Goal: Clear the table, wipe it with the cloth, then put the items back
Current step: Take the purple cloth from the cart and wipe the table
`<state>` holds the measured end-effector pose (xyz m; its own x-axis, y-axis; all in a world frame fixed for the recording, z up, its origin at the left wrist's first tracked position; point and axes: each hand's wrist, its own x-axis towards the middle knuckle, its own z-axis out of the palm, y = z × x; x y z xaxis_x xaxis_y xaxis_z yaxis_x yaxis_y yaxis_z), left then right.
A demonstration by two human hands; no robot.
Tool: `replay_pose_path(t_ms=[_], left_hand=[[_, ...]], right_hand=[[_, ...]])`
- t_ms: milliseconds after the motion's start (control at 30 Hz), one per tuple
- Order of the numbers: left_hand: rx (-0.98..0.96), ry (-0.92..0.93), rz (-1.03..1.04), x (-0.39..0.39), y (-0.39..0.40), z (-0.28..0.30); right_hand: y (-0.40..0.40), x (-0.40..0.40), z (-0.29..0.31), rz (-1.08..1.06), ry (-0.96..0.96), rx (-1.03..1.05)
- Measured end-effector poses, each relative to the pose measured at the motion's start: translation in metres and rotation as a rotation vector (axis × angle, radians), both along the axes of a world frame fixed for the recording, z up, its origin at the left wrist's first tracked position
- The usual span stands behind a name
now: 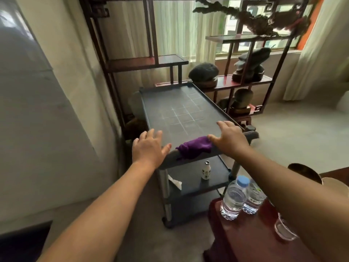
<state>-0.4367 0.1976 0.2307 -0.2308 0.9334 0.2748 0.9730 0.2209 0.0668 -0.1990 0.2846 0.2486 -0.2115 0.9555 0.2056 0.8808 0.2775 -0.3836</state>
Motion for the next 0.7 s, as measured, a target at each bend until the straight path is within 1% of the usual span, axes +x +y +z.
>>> replay_pose_path(t_ms=[100, 233, 333, 467, 700], left_hand=[[-0.041, -0.049, -0.072, -0.009, 0.013, -0.014], [-0.126, -0.114, -0.224, -0.003, 0.032, -0.035], [-0.165, -0.133, -0.29, 0.008, 0.047, -0.051], [-0.154, -0.162, -0.358, 0.02, 0.062, -0.063], [-0.151, -0.33, -0.337, 0.028, 0.072, -0.078]], right_hand=[[0.008, -0.025, -0.013, 0.155, -0.056, -0.014], [0.017, -0.045, -0.035, 0.289, -0.237, -0.025], [0.025, -0.053, -0.05, 0.33, -0.327, -0.07], [0.029, -0.056, -0.058, 0.372, -0.415, -0.097], [0.026, -0.061, -0.067, 0.364, -0.449, 0.06]])
